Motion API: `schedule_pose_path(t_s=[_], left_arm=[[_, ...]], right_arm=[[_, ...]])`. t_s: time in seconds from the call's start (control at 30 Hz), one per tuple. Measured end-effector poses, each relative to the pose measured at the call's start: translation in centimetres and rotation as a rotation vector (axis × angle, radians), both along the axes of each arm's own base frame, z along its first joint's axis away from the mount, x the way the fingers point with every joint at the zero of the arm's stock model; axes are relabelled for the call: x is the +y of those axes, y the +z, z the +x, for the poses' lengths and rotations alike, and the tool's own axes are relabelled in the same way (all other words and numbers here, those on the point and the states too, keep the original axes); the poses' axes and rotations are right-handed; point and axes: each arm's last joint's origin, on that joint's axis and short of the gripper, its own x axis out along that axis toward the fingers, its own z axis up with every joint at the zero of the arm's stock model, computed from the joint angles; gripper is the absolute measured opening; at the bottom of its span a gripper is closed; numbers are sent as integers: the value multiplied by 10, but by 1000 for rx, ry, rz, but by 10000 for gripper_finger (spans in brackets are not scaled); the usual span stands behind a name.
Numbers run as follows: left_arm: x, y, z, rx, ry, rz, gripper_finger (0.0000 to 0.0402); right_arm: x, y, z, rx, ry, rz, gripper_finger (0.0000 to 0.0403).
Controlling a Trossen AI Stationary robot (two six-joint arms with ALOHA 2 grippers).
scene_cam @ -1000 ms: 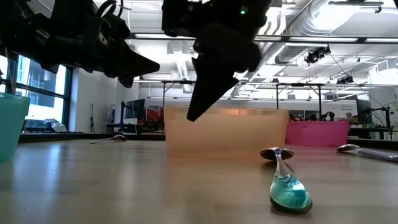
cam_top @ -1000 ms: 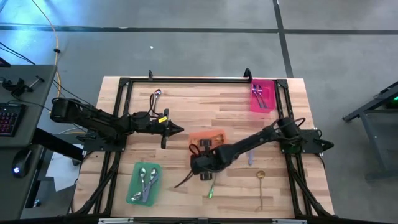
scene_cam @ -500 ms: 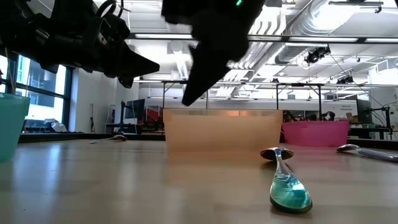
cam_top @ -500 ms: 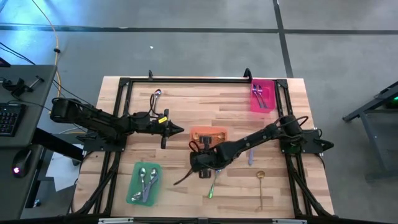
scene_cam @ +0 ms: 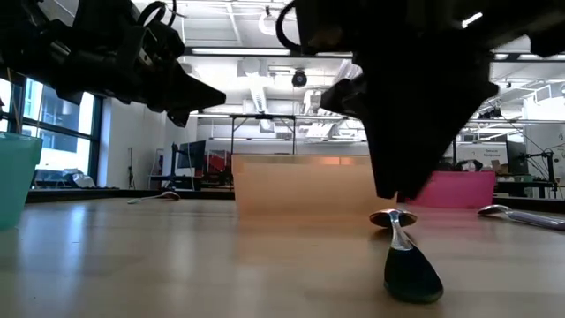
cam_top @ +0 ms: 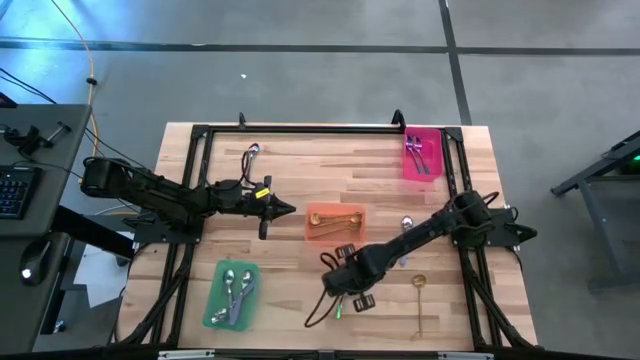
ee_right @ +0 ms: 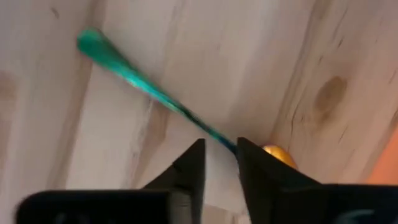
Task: Sort silverware by color (type)
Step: Put the bottom multicolored spoon into the red bin
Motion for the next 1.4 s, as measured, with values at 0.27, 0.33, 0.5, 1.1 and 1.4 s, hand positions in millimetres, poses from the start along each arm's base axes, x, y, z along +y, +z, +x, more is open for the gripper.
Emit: schedule_pose_path(t_s=[0.27, 0.33, 0.5, 1.1, 1.4], left_arm=[[0, -2, 0, 16, 0, -1, 0], [0, -2, 0, 20, 0, -1, 0], [0, -2, 0, 25, 0, -1, 0], [-3, -2, 0, 25, -13, -18, 0], [-6, -2, 0, 25, -26, -11, 0]], right_arm=[[8, -25, 4, 10, 163, -47, 136], [9, -28, 5, 14, 173, -50, 133], [9, -30, 5, 25, 132, -35, 78], [-20, 53, -8, -103, -129, 60, 1], [-11, 26, -11, -15, -242, 116, 48]])
